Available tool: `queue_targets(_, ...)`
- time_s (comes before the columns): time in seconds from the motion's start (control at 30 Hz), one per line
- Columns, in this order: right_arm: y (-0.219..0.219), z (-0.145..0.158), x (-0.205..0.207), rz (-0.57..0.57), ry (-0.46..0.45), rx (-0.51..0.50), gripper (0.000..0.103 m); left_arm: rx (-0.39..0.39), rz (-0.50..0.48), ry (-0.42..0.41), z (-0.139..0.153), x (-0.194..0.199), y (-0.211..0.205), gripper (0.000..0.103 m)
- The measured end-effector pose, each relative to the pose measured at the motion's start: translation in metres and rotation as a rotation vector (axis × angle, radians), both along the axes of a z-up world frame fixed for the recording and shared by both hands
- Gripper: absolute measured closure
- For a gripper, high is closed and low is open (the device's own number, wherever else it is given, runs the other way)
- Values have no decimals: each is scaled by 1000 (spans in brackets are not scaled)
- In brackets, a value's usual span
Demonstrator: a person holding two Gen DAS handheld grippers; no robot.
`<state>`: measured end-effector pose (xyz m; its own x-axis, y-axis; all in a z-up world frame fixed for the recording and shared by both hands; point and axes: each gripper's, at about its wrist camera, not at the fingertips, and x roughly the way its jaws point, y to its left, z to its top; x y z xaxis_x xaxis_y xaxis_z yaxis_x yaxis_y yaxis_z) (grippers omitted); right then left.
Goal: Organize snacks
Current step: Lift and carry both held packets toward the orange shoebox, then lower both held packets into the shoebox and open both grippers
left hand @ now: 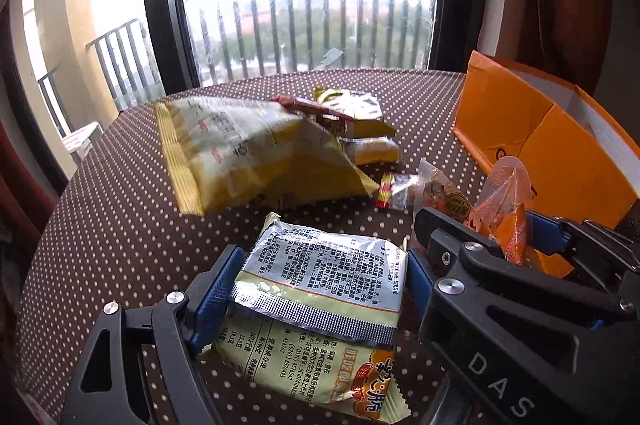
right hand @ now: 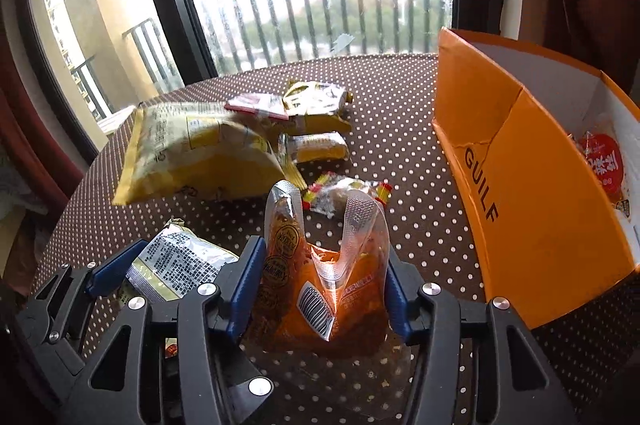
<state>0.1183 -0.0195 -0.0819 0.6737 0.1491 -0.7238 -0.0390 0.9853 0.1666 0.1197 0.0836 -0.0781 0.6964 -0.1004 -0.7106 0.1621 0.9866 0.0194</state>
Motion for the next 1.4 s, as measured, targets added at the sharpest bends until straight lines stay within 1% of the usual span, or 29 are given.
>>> queue_targets(0.2,-2,21,5,-58,-45,11,47,-14,-38,-23,24,11,1,21)
queue_targets(0.37,-5,42,7,-82,-85,-11,47,-39,-53,-51,45,14,-2,21)
queue_targets(0.67,-22,75,4,-68,-166,-59,47,-90,-40,-125,76,11,-22,21)
queue_targets(0.93,-51,97,0,-42,-238,-54,48,-97,-4,-196,92,6,-54,21)
queue_targets(1.13,-86,110,-2,-34,-280,-40,48,-81,3,-235,104,6,-89,21)
queue_targets(1.4,-136,116,10,-36,-284,-29,48,-66,-5,-234,111,16,-137,21)
